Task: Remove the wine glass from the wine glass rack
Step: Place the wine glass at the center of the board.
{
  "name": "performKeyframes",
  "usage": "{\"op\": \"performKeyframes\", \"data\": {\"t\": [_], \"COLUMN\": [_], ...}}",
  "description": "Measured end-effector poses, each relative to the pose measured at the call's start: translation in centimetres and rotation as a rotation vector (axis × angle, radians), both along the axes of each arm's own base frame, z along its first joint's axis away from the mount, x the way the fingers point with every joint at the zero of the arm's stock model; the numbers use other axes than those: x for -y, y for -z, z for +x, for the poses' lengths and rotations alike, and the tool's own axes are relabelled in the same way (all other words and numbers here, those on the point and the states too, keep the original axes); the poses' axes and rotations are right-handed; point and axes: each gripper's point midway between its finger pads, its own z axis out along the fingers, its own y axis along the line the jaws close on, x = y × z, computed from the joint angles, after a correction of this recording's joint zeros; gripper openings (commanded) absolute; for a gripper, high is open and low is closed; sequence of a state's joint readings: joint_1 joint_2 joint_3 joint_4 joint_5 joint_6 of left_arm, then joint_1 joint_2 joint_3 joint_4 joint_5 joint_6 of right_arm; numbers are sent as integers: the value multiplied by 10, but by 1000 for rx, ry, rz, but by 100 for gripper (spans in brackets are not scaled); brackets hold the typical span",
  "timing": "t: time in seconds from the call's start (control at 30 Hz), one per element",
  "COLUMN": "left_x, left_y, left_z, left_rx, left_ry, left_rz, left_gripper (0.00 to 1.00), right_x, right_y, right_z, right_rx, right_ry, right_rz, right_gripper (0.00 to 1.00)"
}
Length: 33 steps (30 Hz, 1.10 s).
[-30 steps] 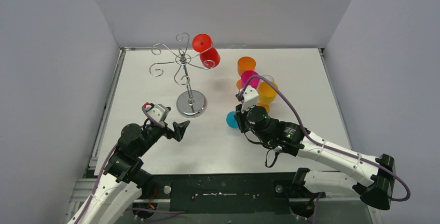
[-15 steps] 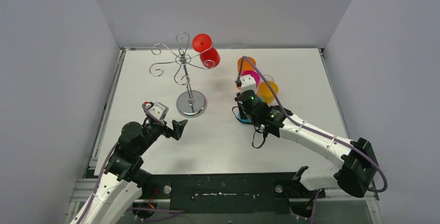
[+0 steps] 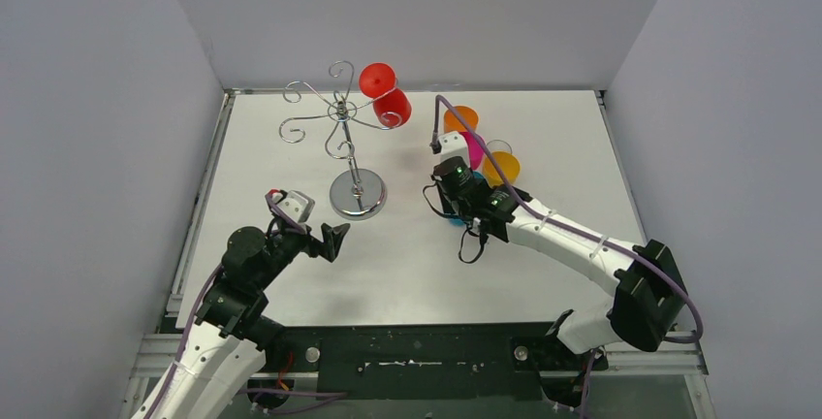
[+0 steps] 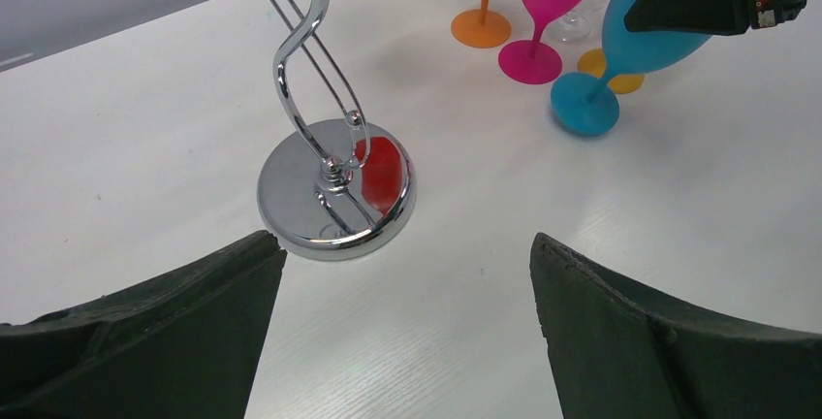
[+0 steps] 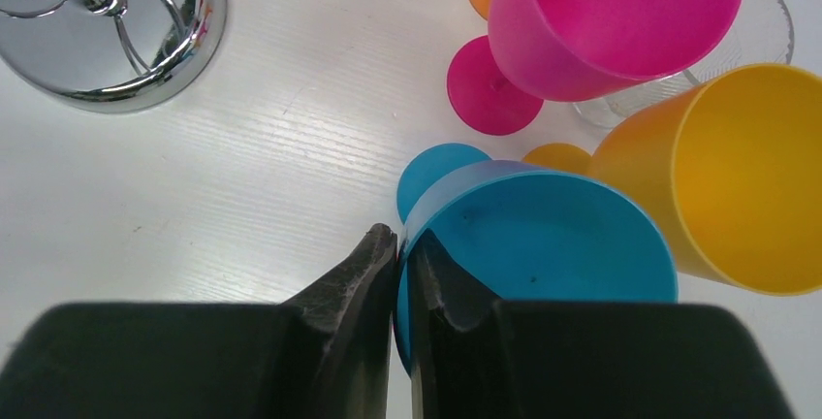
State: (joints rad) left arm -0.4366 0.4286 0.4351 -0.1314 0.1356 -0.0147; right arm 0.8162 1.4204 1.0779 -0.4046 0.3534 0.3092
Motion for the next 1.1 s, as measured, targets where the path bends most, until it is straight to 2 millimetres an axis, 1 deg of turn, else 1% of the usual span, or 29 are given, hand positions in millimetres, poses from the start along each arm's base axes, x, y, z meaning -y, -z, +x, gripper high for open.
{"op": "performKeyframes", "data": {"t": [0.17,0.3,0.47,0.67,0.77,0.9,0.97,1.03,1.1], "left_x": [0,0,1,2,2,2,1,1,1], "left_y": [2,3,4,6,6,7,7,7,7], "left_z": [1,1,1,2,2,2,2,2,2], "left_rx": [-6,-10,-15,-24,-26,-27,-28,-28,-29], "left_ry": [1,0,6,12,15,15,12,13,11], "left_rz": [3,4,5,7,7,7,7,7,4], "left_gripper": [97,97,97,97,98,97,97,97,98], "right_x": [3,4,3,1,-3,-8,-14,-16,-18], "right_y": [0,6,7,0,-2,-8,-15,-27,-47], "right_z": [7,12,14,18,21,22,22,21,20], "right_rx": [0,-16,-26,-21,-25,-30,-20,4,51], "right_ry": [6,7,-4,-20,-27,-56,-80,-100,-109], "right_rz": [-12,-32,-46,-61,-73,-69,-45,-17,26], "right_gripper": [14,14,15,27,30,50,59,68,74]}}
